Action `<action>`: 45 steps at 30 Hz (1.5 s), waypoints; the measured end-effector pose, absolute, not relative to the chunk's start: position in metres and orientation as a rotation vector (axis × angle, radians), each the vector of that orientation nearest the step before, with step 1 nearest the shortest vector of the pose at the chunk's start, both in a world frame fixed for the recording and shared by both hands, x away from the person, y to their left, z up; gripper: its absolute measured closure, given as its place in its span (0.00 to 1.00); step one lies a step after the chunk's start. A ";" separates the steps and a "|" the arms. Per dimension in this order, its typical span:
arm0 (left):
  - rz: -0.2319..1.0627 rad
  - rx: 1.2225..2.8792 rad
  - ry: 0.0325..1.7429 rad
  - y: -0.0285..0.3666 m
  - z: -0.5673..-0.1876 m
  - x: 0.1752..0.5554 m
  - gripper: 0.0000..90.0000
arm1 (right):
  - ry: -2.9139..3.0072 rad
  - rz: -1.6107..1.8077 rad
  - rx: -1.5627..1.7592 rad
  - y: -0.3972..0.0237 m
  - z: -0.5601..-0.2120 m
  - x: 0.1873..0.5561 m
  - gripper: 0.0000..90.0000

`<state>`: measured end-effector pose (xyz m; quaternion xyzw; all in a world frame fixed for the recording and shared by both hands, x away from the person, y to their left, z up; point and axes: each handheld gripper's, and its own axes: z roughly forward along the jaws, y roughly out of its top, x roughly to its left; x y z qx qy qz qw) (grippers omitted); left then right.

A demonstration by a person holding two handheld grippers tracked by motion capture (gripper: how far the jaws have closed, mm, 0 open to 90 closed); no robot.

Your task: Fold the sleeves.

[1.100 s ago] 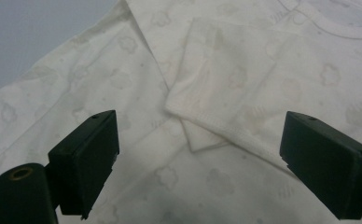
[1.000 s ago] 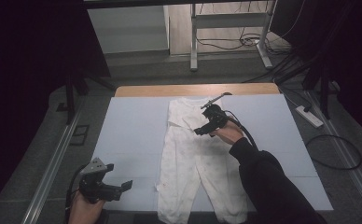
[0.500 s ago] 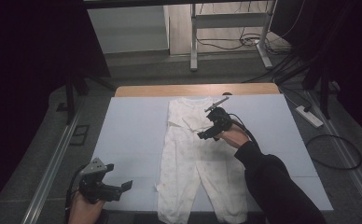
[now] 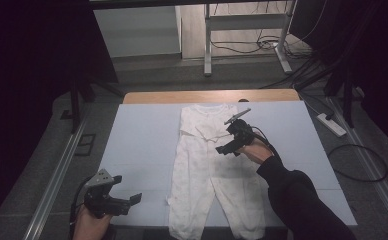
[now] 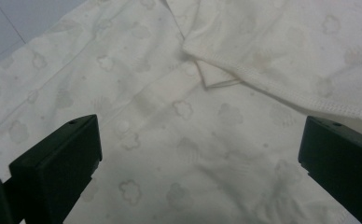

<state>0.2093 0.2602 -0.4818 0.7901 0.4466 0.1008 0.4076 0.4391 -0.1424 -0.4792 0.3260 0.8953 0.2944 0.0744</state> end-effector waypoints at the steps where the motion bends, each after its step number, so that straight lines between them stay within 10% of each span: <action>1: 0.254 1.992 1.125 0.260 -0.482 0.209 0.00 | 2.685 0.881 0.974 -0.142 -0.479 0.438 0.00; 45: 0.242 1.975 1.132 0.262 -0.482 0.210 0.00 | 2.630 0.953 0.905 -0.188 -0.471 0.370 0.00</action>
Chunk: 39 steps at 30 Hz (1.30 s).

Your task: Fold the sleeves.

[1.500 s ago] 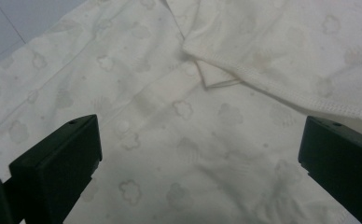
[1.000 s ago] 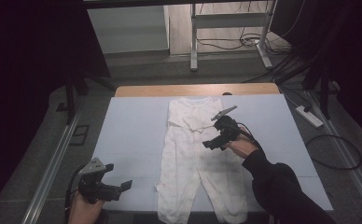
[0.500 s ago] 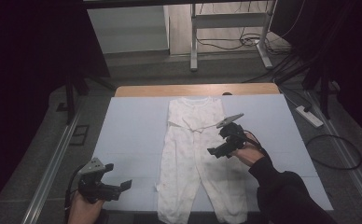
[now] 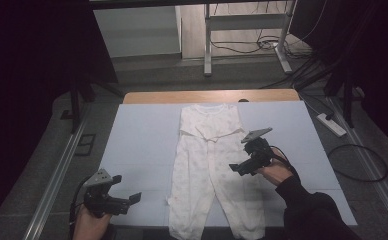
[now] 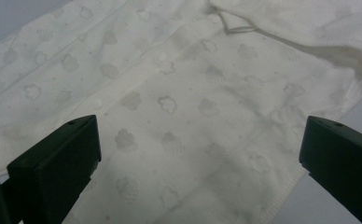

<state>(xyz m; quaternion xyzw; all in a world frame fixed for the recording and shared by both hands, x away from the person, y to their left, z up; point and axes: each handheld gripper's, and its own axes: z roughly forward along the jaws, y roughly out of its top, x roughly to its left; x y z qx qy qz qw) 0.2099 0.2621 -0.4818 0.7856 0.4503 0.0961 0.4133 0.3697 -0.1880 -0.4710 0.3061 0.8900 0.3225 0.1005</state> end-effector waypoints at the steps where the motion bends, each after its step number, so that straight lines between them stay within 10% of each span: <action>1: 0.242 1.976 1.132 0.262 -0.482 0.210 0.00 | 2.628 0.956 0.899 -0.189 -0.471 0.369 0.00; 39: 0.231 1.971 1.133 0.263 -0.482 0.211 0.00 | 2.477 1.000 1.096 -0.269 -0.460 0.311 0.00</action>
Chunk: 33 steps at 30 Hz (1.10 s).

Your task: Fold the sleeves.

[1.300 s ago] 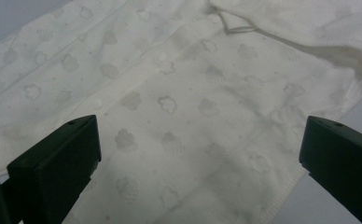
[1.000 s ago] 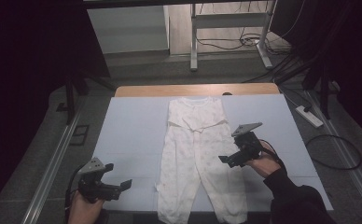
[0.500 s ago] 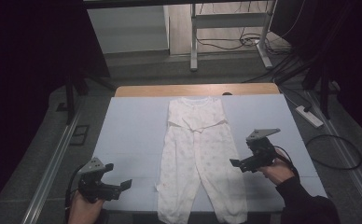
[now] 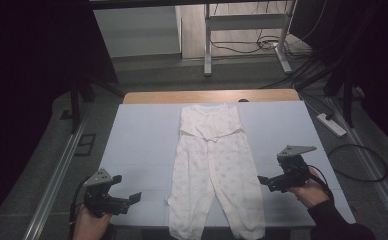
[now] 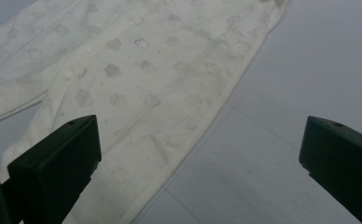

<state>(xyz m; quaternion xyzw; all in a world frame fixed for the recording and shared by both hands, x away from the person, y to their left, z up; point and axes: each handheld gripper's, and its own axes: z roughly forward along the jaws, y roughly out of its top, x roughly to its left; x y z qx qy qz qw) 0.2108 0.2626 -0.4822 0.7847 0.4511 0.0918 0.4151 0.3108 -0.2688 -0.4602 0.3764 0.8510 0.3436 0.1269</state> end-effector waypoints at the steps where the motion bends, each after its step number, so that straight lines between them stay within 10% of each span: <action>1: 0.228 1.970 1.131 0.263 -0.482 0.211 0.00 | 2.471 0.999 1.109 -0.271 -0.460 0.309 0.00; 33: 0.296 1.977 1.174 0.261 -0.481 0.209 0.00 | 2.305 0.932 1.334 -0.314 -0.457 0.250 0.00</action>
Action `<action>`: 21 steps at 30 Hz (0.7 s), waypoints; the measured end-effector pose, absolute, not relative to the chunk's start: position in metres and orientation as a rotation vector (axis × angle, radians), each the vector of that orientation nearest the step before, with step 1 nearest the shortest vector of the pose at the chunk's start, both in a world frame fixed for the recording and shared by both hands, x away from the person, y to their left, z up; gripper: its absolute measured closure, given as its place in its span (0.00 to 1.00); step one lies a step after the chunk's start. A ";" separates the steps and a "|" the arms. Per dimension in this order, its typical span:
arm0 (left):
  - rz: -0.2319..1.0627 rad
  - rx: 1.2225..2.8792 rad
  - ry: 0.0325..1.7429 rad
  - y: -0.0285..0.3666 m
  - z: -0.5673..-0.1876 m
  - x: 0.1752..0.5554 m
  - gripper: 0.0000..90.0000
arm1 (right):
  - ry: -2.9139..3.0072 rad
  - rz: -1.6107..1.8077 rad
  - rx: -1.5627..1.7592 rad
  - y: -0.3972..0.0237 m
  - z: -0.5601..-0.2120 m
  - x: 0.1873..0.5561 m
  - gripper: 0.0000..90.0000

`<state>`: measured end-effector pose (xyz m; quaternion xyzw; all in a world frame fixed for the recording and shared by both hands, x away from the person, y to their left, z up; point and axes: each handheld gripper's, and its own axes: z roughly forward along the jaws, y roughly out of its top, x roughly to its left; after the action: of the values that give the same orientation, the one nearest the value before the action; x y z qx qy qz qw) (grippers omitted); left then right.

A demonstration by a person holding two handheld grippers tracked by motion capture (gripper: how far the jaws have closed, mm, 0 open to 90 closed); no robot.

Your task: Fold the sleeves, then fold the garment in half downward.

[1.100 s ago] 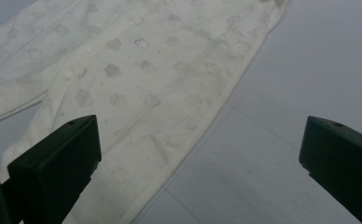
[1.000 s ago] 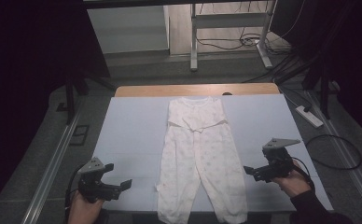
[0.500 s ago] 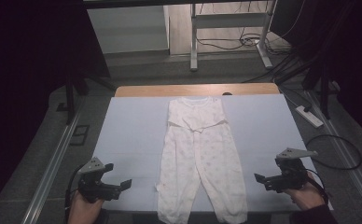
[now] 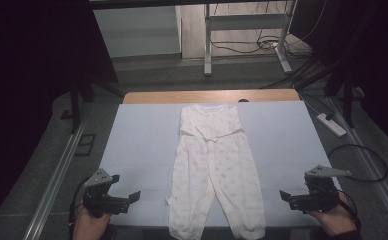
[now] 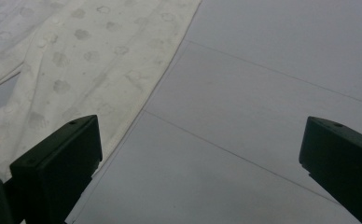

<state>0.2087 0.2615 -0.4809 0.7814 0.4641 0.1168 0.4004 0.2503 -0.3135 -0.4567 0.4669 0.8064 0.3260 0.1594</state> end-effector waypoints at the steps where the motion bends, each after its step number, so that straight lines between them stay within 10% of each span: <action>1: 0.297 1.978 1.174 0.261 -0.481 0.209 0.00 | 2.305 0.932 1.334 -0.314 -0.457 0.250 0.00; 21: 0.283 1.977 1.167 0.262 -0.481 0.210 0.00 | 2.338 0.900 1.307 -0.312 -0.457 0.247 0.00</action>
<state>0.2096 0.2618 -0.4807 0.7823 0.4618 0.1121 0.4027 0.2473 -0.3121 -0.4567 0.4569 0.8171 0.3145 0.1573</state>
